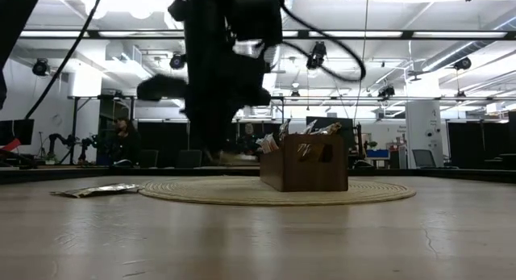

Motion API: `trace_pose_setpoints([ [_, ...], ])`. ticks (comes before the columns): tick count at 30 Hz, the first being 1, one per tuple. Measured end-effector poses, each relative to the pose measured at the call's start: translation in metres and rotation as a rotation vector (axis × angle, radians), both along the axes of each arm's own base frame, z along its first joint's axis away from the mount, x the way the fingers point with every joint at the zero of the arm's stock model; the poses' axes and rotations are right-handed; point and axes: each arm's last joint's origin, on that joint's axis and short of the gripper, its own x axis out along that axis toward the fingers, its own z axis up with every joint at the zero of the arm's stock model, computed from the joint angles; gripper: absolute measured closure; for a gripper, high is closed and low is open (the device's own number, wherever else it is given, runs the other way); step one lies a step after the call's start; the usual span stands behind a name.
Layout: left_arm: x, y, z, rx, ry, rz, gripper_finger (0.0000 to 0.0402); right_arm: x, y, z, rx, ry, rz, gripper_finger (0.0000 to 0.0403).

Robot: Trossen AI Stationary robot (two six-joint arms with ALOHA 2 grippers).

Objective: Pick & Place Tea
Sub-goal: Put the right yellow tea bag into the middle section of the wooden organizer

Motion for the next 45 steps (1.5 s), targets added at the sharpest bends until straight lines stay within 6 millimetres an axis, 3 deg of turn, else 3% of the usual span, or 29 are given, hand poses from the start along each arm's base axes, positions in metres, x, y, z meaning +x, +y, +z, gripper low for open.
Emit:
trace_pose_setpoints([
  [9, -0.004, 0.007, 0.063, -0.120, -0.132, 0.289, 0.0401, 0.000, 0.000, 0.000, -0.015, 0.011, 0.018, 0.0184],
  [15, -0.003, 0.029, 0.107, -0.455, -0.314, 0.583, 0.0401, 0.000, 0.000, 0.000, -0.033, 0.020, 0.036, 0.0184],
  [25, 0.011, 0.077, 0.134, -0.997, -0.460, 1.019, 0.0401, 0.000, 0.000, -0.001, -0.055, 0.033, 0.056, 0.0184],
  [33, 0.013, 0.097, 0.117, -1.190, -0.398, 1.384, 0.0401, 0.000, 0.000, -0.001, -0.072, 0.043, 0.071, 0.0184],
  [41, 0.016, 0.097, 0.072, -1.463, -0.399, 1.631, 0.0401, 0.000, 0.000, -0.002, -0.081, 0.050, 0.078, 0.0184],
  [45, 0.009, 0.089, 0.051, -1.519, -0.420, 1.739, 0.0401, 0.000, 0.000, -0.002, -0.081, 0.051, 0.078, 0.0184],
])
